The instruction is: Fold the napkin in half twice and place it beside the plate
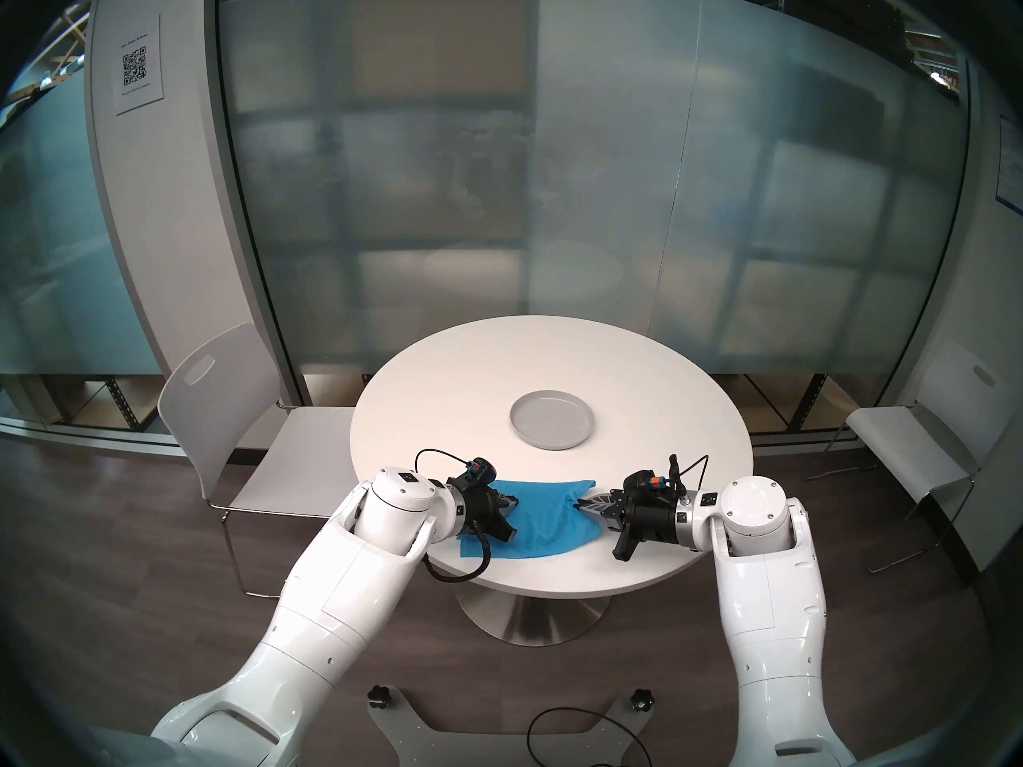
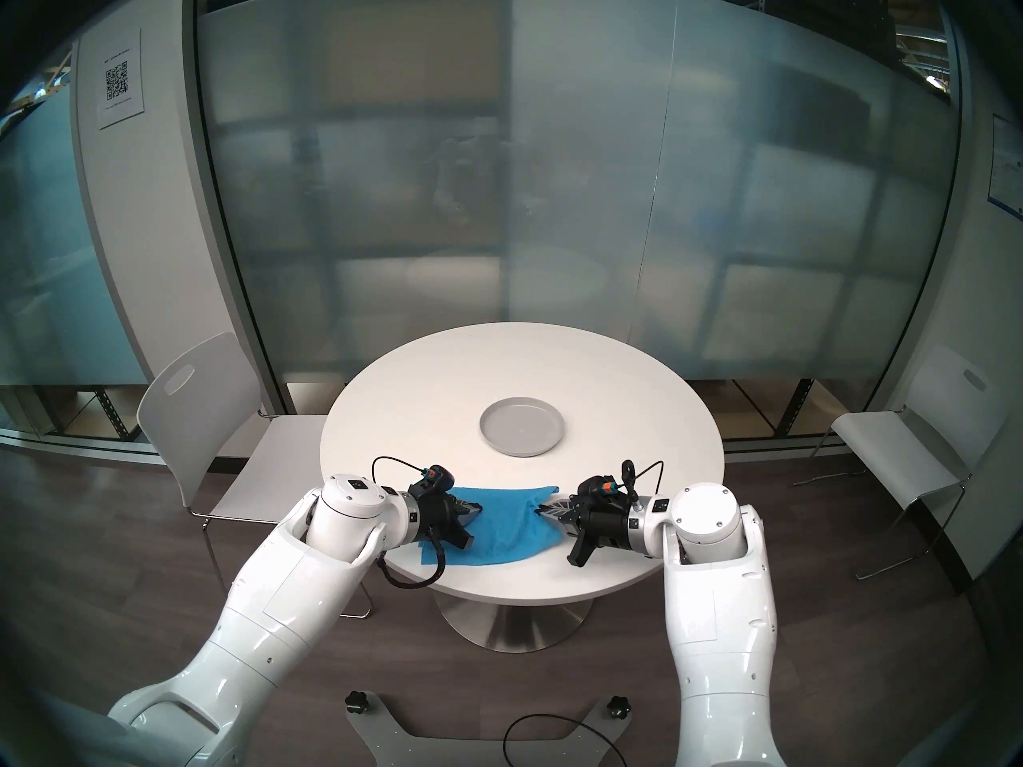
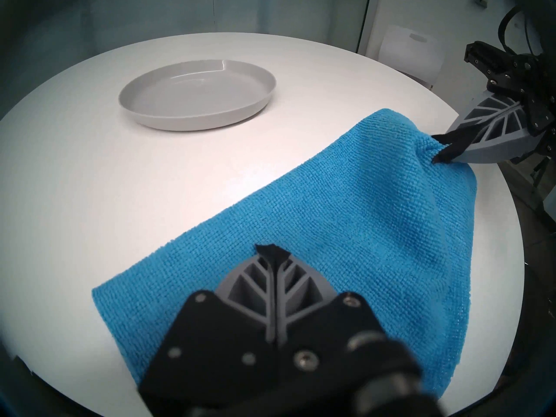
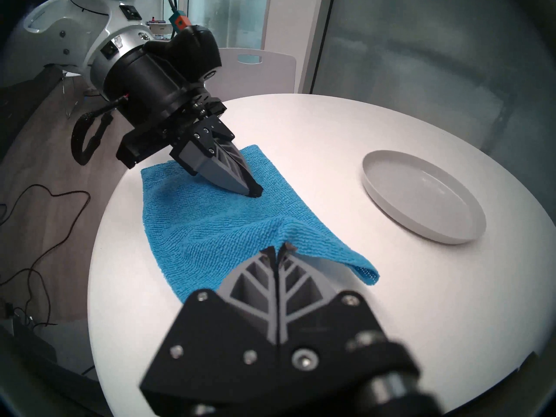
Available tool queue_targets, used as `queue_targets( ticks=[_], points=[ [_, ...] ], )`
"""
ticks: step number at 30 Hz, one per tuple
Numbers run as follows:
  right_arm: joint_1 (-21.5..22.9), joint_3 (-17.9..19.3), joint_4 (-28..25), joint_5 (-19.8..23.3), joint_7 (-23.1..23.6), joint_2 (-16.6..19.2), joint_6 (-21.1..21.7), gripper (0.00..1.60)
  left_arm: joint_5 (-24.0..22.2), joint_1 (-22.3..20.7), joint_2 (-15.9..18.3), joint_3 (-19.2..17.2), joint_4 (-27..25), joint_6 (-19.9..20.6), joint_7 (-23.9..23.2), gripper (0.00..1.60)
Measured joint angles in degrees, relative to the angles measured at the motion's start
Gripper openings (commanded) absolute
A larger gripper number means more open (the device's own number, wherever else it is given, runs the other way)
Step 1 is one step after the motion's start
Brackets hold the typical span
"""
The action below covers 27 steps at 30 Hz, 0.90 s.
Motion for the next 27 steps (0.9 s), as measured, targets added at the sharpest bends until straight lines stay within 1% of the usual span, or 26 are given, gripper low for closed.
queue_targets(
  ticks=[7,20,23,27],
  points=[
    [-0.9,-0.8,-1.2,0.1,1.4,-0.3,0.4,0.0,0.3,-0.7,-0.5,0.6,0.7,-0.2,0.4,0.0],
    [-0.4,-1.7,-2.2,0.0,2.1,-0.8,-0.2,0.0,0.2,-0.5,-0.8,0.8,0.5,-0.3,0.9,0.0],
    [-0.4,-1.3,-2.6,-0.1,2.2,-0.8,-0.2,0.0,0.2,-0.3,-0.8,0.9,0.3,-0.3,1.0,0.0],
    [-0.5,0.3,-2.9,-0.1,2.0,-0.3,-0.1,0.0,0.2,-0.1,-0.9,0.9,0.1,-0.3,1.3,0.0]
  ],
)
